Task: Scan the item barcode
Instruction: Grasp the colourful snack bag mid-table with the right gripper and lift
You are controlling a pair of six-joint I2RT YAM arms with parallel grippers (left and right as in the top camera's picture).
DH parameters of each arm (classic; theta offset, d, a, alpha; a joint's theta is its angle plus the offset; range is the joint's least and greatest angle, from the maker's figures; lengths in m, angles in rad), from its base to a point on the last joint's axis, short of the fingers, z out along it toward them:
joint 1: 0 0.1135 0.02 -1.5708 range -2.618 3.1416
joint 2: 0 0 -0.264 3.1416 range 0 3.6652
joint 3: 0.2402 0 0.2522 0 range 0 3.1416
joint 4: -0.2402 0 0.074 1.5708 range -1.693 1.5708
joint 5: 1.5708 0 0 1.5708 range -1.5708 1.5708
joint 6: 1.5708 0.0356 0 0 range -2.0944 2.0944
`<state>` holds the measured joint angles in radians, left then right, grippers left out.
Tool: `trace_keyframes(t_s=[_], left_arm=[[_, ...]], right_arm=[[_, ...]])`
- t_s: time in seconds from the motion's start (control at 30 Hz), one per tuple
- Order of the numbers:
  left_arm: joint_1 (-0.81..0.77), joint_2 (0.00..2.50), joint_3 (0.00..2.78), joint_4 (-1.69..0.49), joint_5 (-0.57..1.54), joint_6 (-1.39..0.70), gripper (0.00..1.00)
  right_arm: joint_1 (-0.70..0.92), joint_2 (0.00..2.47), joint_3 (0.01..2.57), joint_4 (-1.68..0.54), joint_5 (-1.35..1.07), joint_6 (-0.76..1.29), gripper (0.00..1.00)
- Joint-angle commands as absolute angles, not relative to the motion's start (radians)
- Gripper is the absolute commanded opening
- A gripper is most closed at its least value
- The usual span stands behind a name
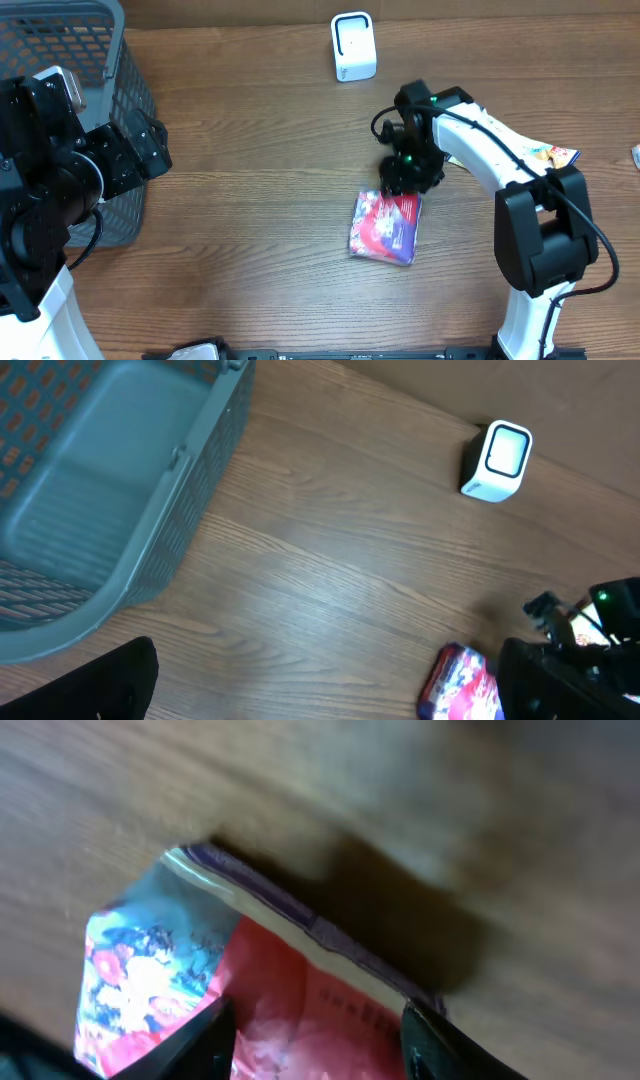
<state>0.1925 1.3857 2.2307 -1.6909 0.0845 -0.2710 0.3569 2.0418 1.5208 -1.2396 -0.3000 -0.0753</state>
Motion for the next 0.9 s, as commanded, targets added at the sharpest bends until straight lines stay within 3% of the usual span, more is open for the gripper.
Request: trace_keyframes(t_s=[0.0,0.27,0.53,0.7,0.87], left_arm=[[0.198,1.386,2.231,-1.689,0.075,-0.285,1.0],[0.198,1.386,2.232,-1.689,0.075,-0.285,1.0],[0.198,1.386,2.231,-1.689,0.075,-0.285,1.0],[0.198,1.386,2.231,-1.689,0.076,-0.285,1.0],[0.198,1.386,2.231,-1.689,0.076,-0.285,1.0]], right_arm=[[0.36,2.041,1.522,-1.299,-0.353,-0.048,0.54],[0.36,2.011,1.554,-1.465,-0.361,-0.054,0.57],[0.36,1.994,1.521,-1.318,-0.35,-0.191,0.88],[0.36,1.994,1.435,-1.254,-0.354,-0.184,0.85],[0.36,1.994,1.359,-1.246,-0.394,-0.184,0.68]])
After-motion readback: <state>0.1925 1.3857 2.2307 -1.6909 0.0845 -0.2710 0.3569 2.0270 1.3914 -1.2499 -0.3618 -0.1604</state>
